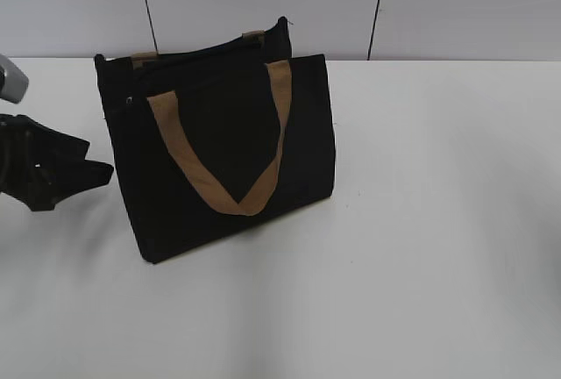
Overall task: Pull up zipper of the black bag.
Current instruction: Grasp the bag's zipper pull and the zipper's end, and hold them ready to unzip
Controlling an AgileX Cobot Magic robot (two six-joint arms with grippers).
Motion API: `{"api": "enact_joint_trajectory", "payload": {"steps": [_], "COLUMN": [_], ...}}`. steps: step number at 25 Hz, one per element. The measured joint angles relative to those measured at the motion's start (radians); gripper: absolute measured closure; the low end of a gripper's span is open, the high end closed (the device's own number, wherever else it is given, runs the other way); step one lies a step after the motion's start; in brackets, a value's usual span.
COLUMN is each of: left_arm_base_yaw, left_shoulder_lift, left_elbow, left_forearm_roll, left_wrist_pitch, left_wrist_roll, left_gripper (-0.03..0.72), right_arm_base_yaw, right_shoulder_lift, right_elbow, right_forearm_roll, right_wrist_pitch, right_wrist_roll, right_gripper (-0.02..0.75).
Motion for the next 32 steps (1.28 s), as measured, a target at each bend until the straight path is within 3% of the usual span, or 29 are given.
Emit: {"api": "enact_joint_trajectory", "payload": {"steps": [5,8,16,28,32], "left_arm_base_yaw": [0.001,-0.003,-0.003,-0.005,-0.005], "left_shoulder_lift": [0.115,0.168,0.199,0.259,0.275], "left_elbow": [0.0,-0.001,-0.076,-0.124,-0.148], "left_forearm_roll": [-0.023,-0.024,-0.027,-0.03,-0.03], "left_wrist_pitch": [0.11,0.163,0.162,0.204,0.21], "left_wrist_roll": [0.27,0.341,0.359,0.337,0.337], "left_gripper": [0.22,0.22,0.22,0.221,0.258], "right_arm_base_yaw": [0.0,0.026,0.191,0.322,0.35], "right_shoulder_lift": [0.123,0.191,0.319,0.337,0.337], "right_elbow": [-0.137,-0.199,-0.263,-0.263,-0.263], "right_forearm_roll": [0.044,0.069,0.08,0.081,0.083], "right_wrist_pitch": [-0.001,-0.001,-0.017,-0.061,-0.072], "right_wrist_roll": [-0.065,-0.079,-0.091,-0.09,-0.09], "right_gripper": [0.444,0.444,0.444,0.444,0.444]}}
